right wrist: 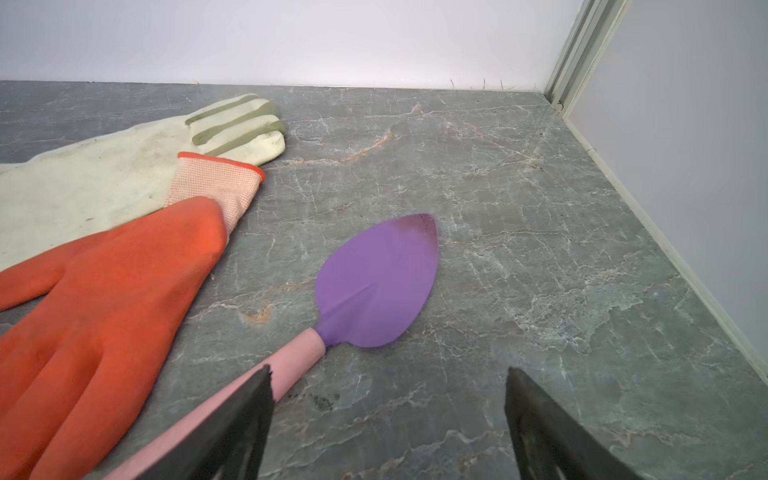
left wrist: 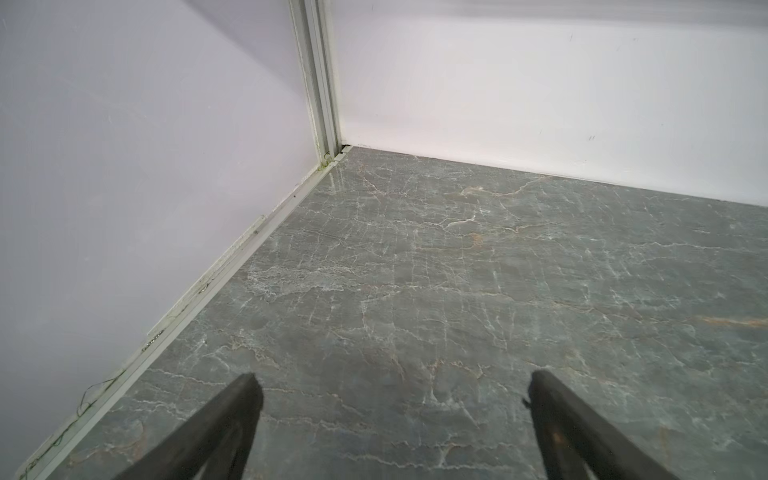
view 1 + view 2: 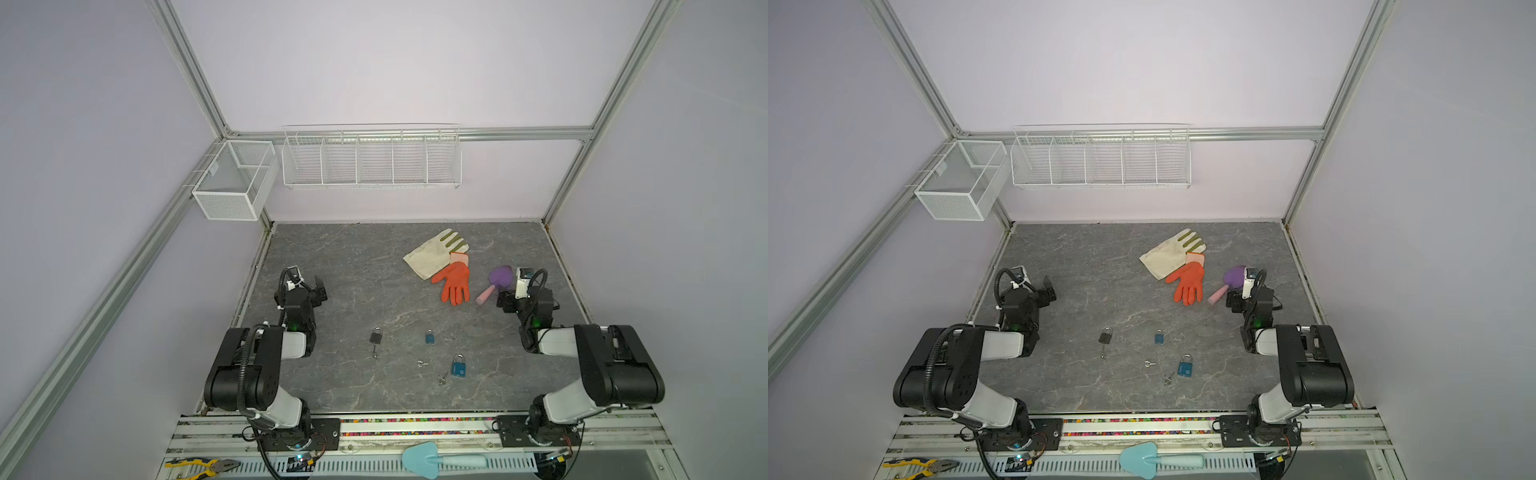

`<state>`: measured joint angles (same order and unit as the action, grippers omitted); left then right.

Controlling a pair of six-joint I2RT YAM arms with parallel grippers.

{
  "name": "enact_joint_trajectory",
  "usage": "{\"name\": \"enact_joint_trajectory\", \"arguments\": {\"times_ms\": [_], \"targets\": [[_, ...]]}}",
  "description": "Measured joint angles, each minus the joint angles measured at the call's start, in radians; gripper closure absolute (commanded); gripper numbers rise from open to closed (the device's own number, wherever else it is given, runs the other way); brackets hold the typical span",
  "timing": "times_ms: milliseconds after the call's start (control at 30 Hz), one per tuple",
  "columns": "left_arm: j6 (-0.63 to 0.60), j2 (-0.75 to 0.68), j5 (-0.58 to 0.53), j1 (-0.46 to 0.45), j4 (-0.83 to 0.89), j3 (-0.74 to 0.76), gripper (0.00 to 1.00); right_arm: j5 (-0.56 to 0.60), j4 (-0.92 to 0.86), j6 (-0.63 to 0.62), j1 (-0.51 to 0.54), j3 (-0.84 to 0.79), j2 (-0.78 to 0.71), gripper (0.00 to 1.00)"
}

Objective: Unlock with the key

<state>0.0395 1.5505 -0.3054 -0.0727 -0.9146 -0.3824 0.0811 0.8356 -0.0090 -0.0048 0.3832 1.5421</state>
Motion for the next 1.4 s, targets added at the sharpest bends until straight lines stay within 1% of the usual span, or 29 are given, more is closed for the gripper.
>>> {"name": "enact_joint_trajectory", "arguments": {"times_ms": [1167, 1267, 1400], "targets": [[0.000, 0.000, -0.001, 0.000, 0.000, 0.000, 0.00, 0.000, 0.000, 0.000, 0.000, 0.000, 0.000, 0.12], [0.001, -0.016, -0.006, 0.000, 0.000, 0.010, 0.00, 0.000, -0.047, 0.000, 0.000, 0.010, -0.028, 0.12], [0.007, -0.136, -0.022, 0.000, 0.039, 0.047, 0.00, 0.010, -0.169, 0.001, 0.000, 0.051, -0.151, 0.11]]}}
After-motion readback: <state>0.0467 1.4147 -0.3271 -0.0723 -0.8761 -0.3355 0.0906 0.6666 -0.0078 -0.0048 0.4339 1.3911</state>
